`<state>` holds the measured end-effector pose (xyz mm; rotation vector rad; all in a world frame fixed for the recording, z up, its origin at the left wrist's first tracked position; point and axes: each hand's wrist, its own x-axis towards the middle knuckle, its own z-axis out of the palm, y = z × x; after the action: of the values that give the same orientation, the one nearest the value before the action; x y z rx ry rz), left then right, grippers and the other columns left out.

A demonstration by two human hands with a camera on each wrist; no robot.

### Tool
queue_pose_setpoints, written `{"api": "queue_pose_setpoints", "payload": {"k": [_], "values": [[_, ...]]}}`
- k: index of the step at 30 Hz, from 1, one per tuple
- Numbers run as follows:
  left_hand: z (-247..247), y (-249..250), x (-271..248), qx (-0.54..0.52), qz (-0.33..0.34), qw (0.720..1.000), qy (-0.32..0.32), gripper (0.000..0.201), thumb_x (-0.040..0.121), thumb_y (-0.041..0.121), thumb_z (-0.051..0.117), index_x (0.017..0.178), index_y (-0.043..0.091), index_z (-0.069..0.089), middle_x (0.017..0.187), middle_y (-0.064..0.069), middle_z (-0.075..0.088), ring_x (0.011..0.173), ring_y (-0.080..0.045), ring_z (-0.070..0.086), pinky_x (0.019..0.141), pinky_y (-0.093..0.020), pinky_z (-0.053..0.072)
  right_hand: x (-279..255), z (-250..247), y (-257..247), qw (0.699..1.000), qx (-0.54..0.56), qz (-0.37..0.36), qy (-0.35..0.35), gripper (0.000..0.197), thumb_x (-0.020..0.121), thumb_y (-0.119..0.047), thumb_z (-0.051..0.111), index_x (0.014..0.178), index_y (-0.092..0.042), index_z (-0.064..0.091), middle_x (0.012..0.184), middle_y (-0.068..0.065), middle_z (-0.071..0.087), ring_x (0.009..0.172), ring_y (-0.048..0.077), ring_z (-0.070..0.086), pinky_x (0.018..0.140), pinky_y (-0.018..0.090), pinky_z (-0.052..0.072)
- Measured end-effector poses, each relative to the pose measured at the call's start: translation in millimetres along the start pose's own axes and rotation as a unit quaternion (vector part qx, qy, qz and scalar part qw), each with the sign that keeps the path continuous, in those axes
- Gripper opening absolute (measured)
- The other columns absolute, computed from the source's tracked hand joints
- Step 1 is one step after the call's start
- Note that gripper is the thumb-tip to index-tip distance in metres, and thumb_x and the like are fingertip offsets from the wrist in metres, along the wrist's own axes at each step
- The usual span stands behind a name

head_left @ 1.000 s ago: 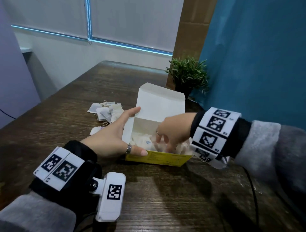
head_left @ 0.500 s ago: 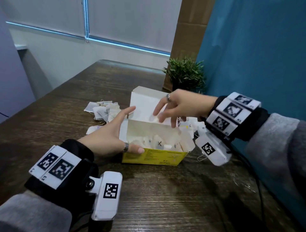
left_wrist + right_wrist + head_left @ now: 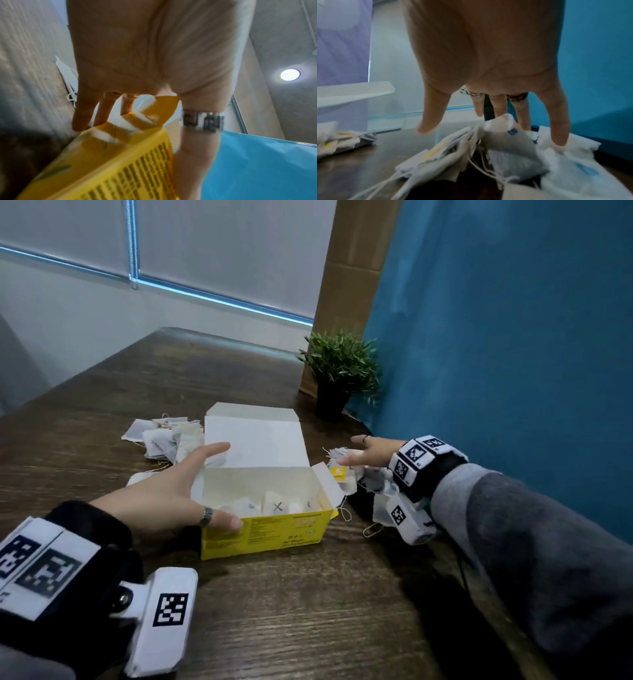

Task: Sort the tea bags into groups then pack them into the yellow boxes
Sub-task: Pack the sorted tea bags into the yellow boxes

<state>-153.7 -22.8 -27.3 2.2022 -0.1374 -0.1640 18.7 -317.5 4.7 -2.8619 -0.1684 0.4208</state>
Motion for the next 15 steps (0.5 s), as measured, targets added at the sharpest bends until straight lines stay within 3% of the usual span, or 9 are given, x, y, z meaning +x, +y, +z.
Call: {"api": "queue_pose_setpoints", "payload": {"k": [2, 3, 4, 7, 10, 12, 15], "values": [[0, 0, 0, -0.014, -0.003, 1.0, 0.001, 0.125, 0.032, 0.061, 0.084, 0.139, 0.051, 0.02, 0.149, 0.011, 0.029, 0.13, -0.011, 0.034, 0.105, -0.028, 0.031, 7, 10, -5, 1.0, -0.009, -0.007, 0.016, 0.072, 0.073, -0.038, 0.077, 0.135, -0.018, 0.045, 0.124, 0.004, 0.057, 0.104, 0.017, 0.055, 0.073, 0.018, 0.045], [0, 0, -1, -0.021, -0.006, 1.0, 0.001, 0.121, 0.036, 0.057, 0.086, 0.138, 0.051, 0.022, 0.147, 0.01, 0.031, 0.128, -0.011, 0.037, 0.104, -0.028, 0.032, 8, 14, -6, 0.999, -0.033, -0.013, 0.032, 0.064, 0.071, -0.032, 0.08, 0.128, -0.018, 0.052, 0.107, 0.003, 0.059, 0.092, 0.016, 0.054, 0.059, 0.016, 0.039], [0, 0, -1, -0.022, -0.008, 1.0, 0.001, 0.121, 0.036, 0.055, 0.087, 0.138, 0.052, 0.022, 0.146, 0.01, 0.032, 0.127, -0.012, 0.038, 0.104, -0.028, 0.032, 10, 16, -6, 0.998, -0.047, -0.022, 0.046, 0.058, 0.07, -0.028, 0.081, 0.121, -0.018, 0.057, 0.095, 0.001, 0.058, 0.085, 0.015, 0.052, 0.053, 0.017, 0.035], [0, 1, -1, -0.01, -0.014, 1.0, 0.002, 0.123, 0.029, 0.059, 0.08, 0.138, 0.052, 0.022, 0.146, 0.01, 0.032, 0.128, -0.012, 0.038, 0.106, -0.029, 0.032, 6, 8, -1, 0.998, -0.004, -0.031, 0.051, 0.034, 0.067, -0.019, 0.083, 0.093, -0.02, 0.062, 0.073, -0.004, 0.055, 0.067, 0.013, 0.051, 0.052, 0.021, 0.038], [1, 3, -2, -0.012, -0.017, 1.0, -0.002, 0.12, 0.036, 0.056, 0.086, 0.137, 0.052, 0.022, 0.146, 0.009, 0.032, 0.127, -0.013, 0.038, 0.103, -0.028, 0.033, -10, -12, 3, 0.994, -0.007, -0.056, 0.089, 0.024, 0.067, -0.013, 0.082, 0.073, -0.021, 0.06, 0.068, -0.003, 0.06, 0.059, 0.011, 0.055, 0.056, 0.023, 0.049], [1, 4, -2, -0.011, -0.02, 1.0, -0.004, 0.119, 0.035, 0.056, 0.085, 0.137, 0.053, 0.023, 0.145, 0.009, 0.033, 0.125, -0.014, 0.039, 0.099, -0.027, 0.034, -26, -29, 0, 0.99, 0.021, -0.078, 0.118, 0.024, 0.069, -0.008, 0.08, 0.07, -0.021, 0.06, 0.066, 0.0, 0.062, 0.053, 0.012, 0.058, 0.055, 0.025, 0.055], [0, 5, -4, -0.011, -0.026, 1.0, -0.011, 0.129, 0.022, 0.065, 0.08, 0.137, 0.053, 0.023, 0.141, 0.011, 0.033, 0.124, -0.014, 0.039, 0.094, -0.026, 0.036, -51, -54, -15, 0.974, 0.072, -0.147, 0.154, 0.022, 0.07, -0.009, 0.08, 0.07, -0.019, 0.061, 0.058, -0.003, 0.061, 0.046, 0.004, 0.059, 0.054, 0.021, 0.055]]}}
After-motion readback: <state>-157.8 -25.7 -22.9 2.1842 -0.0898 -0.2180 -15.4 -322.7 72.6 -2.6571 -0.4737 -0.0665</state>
